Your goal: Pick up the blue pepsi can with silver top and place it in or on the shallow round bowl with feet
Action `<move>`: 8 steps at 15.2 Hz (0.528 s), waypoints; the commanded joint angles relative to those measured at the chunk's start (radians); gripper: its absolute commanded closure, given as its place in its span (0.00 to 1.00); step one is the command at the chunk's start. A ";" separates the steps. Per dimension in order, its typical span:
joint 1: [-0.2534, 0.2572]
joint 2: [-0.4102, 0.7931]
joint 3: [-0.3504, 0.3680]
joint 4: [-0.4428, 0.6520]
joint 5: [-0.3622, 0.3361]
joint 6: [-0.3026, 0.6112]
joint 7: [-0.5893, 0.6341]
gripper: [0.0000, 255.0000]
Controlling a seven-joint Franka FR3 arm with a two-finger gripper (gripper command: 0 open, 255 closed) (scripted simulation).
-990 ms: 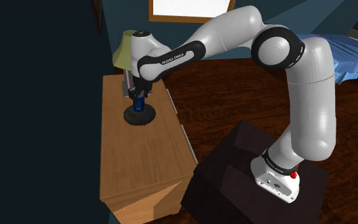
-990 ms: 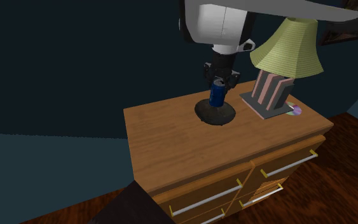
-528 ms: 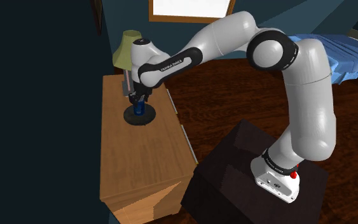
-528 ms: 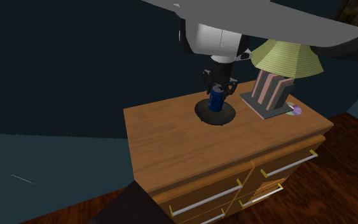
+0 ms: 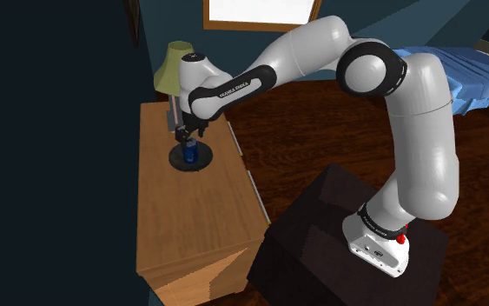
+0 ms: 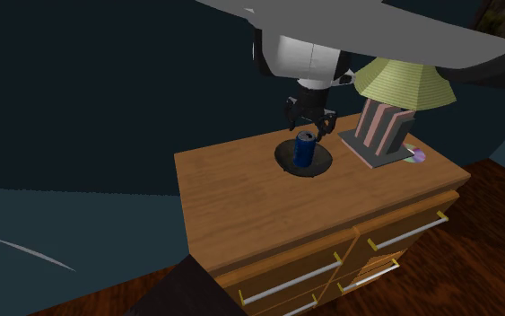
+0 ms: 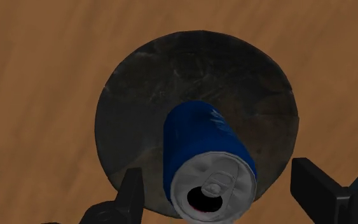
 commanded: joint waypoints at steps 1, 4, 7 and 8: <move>0.000 0.000 0.000 0.000 0.000 0.000 0.000 0.00; 0.000 0.000 0.000 0.000 0.000 0.000 0.000 0.00; -0.010 -0.063 0.014 0.001 0.018 -0.064 -0.010 0.00; -0.013 -0.079 0.017 0.004 0.022 -0.081 -0.013 0.00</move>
